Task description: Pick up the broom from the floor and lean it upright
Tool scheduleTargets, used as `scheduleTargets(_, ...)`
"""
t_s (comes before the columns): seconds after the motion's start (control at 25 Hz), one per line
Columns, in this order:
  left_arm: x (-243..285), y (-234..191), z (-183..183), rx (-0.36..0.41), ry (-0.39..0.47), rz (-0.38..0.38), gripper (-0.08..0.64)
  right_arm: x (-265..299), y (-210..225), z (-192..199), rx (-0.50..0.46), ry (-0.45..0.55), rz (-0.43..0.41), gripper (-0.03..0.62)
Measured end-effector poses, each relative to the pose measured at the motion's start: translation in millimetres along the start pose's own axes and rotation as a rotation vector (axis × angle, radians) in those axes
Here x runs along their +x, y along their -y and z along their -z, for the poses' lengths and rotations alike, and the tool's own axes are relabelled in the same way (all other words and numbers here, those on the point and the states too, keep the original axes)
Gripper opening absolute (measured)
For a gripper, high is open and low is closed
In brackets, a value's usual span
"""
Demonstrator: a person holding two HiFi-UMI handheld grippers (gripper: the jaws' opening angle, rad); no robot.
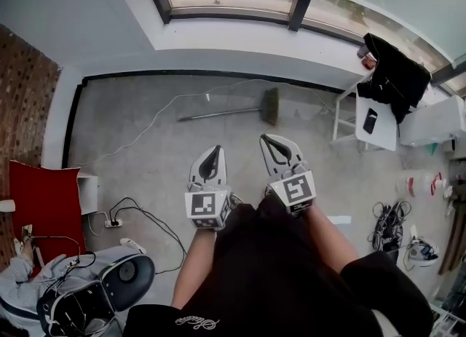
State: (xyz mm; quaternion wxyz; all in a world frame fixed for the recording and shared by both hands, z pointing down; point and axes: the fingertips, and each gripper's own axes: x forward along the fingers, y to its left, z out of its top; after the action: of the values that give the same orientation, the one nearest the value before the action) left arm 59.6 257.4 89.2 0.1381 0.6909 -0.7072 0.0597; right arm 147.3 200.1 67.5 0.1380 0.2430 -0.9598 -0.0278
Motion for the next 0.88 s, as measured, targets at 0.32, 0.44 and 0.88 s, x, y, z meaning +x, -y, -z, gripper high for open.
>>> scheduleTargets(0.32, 13.8, -30.6, 17.5, -0.012, -0.043, -0.001, 0.002, 48.4, -5.2, 15.5, -0.023, -0.037, -0.054, 0.008)
scheduleTargets(0.44, 23.5, -53.2, 24.7, -0.034, -0.062, -0.027, 0.002, 73.3, -7.0, 32.1, -0.01, -0.069, -0.085, 0.008)
scheduleTargets(0.88, 142.2, -120.1, 56.6, -0.085, -0.179, -0.103, 0.002, 199.7, 44.2, 89.5, -0.02, -0.19, -0.25, 0.008)
